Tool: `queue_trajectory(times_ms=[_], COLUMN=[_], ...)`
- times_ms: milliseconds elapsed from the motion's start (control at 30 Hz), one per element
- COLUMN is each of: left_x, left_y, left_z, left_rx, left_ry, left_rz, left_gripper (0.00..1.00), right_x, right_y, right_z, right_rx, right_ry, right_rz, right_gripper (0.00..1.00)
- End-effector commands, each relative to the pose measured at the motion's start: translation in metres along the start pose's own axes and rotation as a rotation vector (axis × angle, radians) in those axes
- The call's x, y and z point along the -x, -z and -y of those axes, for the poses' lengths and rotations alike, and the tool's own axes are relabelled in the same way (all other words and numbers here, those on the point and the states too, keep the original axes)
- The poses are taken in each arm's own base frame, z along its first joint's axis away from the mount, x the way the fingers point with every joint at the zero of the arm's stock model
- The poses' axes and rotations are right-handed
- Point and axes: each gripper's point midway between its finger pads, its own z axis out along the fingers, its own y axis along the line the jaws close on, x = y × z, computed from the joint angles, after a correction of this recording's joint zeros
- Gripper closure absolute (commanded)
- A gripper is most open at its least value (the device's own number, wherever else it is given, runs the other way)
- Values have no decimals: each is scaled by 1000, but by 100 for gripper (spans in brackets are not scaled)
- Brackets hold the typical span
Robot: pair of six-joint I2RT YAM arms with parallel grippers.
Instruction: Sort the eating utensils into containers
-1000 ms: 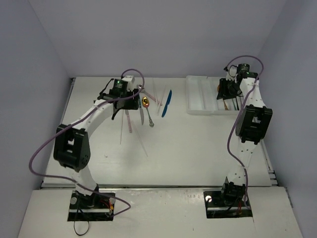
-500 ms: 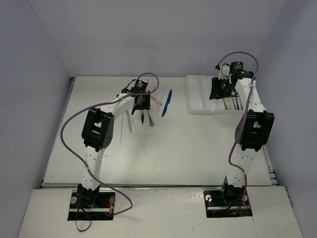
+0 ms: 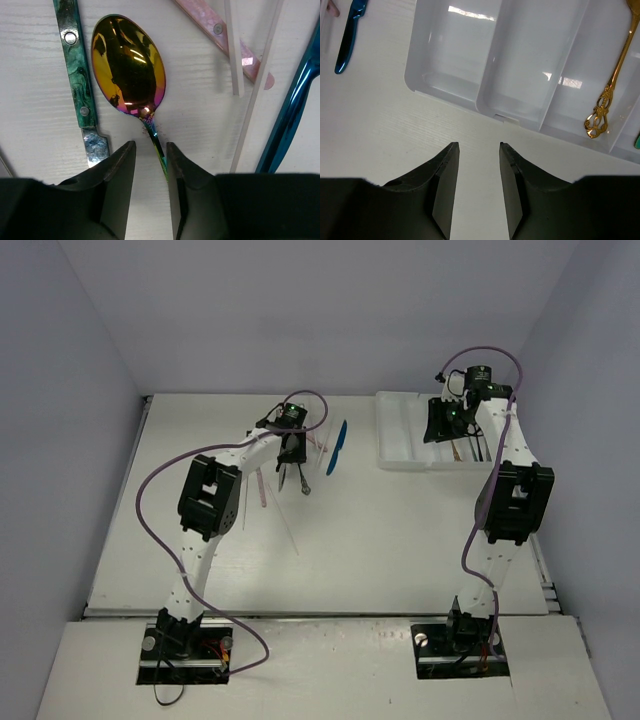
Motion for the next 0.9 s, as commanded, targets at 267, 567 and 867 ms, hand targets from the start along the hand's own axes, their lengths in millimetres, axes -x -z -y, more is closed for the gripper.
queue_trajectory(times_ms=[267, 567, 867], left_x=[-3, 44, 100], left_y=[10, 77, 182], left_z=[-13, 5, 27], left_rx=[106, -89, -296], left_ry=[-29, 130, 227], left_rz=[-15, 127, 347], left_gripper=[99, 100, 100], right_x=[17, 32, 53], right_y=[30, 34, 27], right_z=[-11, -101, -207], right_rx=[21, 227, 489], right_ry=[26, 132, 98], right_rz=[82, 123, 152], right_gripper=[65, 64, 56])
